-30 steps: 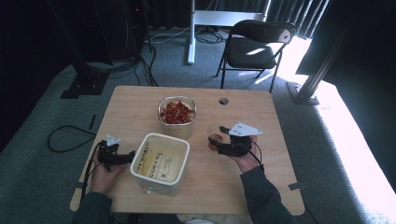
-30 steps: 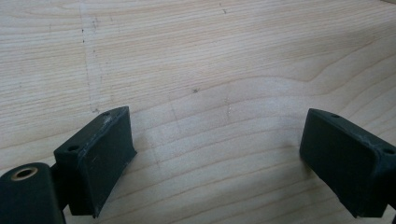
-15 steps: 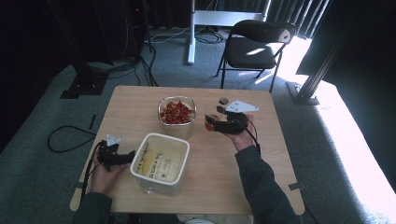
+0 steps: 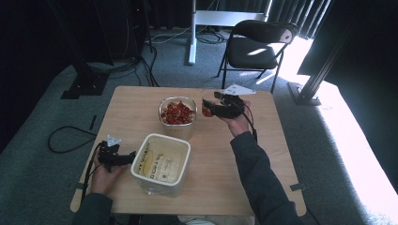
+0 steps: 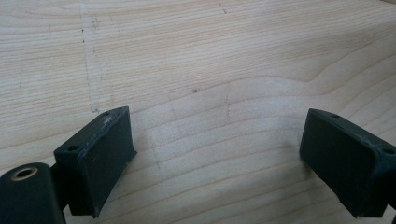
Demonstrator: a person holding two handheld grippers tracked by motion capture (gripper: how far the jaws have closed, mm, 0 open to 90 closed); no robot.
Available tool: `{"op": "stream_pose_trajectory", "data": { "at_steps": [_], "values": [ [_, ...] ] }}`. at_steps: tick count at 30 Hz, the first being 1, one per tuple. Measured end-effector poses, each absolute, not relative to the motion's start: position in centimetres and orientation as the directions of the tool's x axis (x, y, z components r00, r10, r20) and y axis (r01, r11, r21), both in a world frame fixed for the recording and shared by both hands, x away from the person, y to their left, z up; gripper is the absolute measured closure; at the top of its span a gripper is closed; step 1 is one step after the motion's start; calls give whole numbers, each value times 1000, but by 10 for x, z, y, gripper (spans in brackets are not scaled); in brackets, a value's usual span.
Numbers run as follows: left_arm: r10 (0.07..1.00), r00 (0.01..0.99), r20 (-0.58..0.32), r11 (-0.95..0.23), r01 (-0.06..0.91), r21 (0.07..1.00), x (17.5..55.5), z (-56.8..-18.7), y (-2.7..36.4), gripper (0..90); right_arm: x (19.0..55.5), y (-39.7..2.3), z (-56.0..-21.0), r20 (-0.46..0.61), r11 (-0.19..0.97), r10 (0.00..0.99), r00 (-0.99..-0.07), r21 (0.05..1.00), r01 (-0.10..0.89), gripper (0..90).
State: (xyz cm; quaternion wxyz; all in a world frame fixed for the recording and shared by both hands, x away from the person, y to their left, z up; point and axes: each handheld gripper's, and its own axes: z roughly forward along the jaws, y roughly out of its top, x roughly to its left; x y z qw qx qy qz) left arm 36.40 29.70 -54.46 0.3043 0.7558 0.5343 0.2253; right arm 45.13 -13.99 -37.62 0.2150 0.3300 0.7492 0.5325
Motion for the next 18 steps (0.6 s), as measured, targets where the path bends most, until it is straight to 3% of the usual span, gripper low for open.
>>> {"op": "stream_pose_trajectory", "data": {
  "at_steps": [18],
  "values": [
    [945,326,14,-242,671,700,364,-545,297,103,487,-116,-363,20,230,741,-672,932,281,375]
  ]
}}
